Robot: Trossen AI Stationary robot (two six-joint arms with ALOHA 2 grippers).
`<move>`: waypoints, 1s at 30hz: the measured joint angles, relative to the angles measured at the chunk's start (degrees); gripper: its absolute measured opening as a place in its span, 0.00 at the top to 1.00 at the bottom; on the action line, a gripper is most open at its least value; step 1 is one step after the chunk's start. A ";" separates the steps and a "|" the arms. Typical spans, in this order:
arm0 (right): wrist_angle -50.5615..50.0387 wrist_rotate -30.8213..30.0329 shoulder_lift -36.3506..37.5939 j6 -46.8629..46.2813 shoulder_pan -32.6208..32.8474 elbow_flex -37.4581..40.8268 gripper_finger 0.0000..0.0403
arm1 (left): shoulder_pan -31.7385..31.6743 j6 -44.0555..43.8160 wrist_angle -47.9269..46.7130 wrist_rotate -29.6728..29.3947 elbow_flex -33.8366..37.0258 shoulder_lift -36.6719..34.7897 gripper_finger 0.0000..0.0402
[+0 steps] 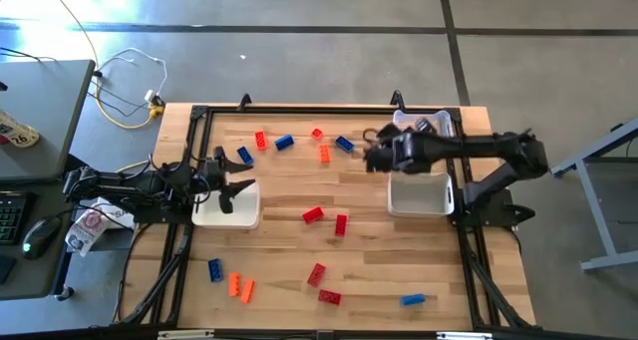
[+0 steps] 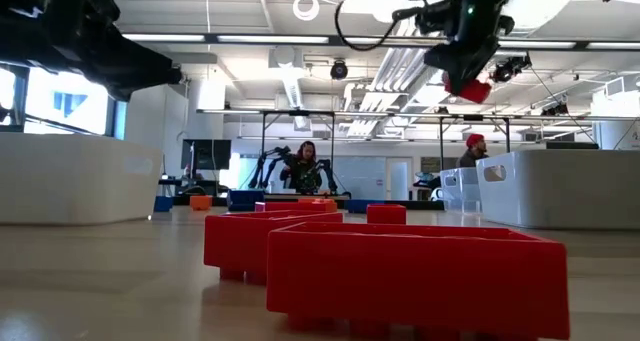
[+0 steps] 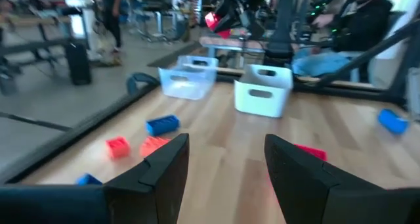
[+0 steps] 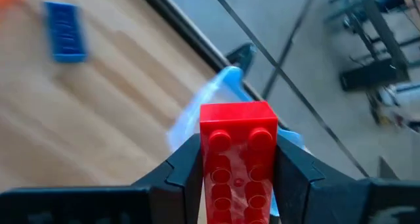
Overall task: Sort & place blocks by color
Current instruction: Put the red game piece into the transparent bin
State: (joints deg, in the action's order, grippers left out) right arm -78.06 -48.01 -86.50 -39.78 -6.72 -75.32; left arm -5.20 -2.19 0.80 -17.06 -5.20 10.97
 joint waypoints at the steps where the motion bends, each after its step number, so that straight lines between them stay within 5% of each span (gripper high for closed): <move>1: 0.16 0.02 0.00 1.56 -1.92 -0.03 0.71 | 0.01 0.97 0.35 -0.73 -0.01 0.01 0.53; 9: 2.65 2.02 0.00 11.04 -16.00 -0.05 0.71 | -0.01 3.08 5.05 -3.30 0.01 -0.01 0.53; 22: 20.54 17.06 -0.02 28.65 -36.01 4.40 0.71 | -0.01 8.21 5.75 -3.71 -4.52 0.79 0.53; 30: 30.78 29.00 -0.04 31.28 -43.54 9.02 0.71 | -0.02 7.02 -6.51 -10.98 -7.34 1.74 0.53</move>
State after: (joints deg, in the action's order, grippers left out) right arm -47.27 -19.00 -86.54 -8.51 -50.26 -66.30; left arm -5.23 4.83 -5.71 -28.04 -12.54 12.71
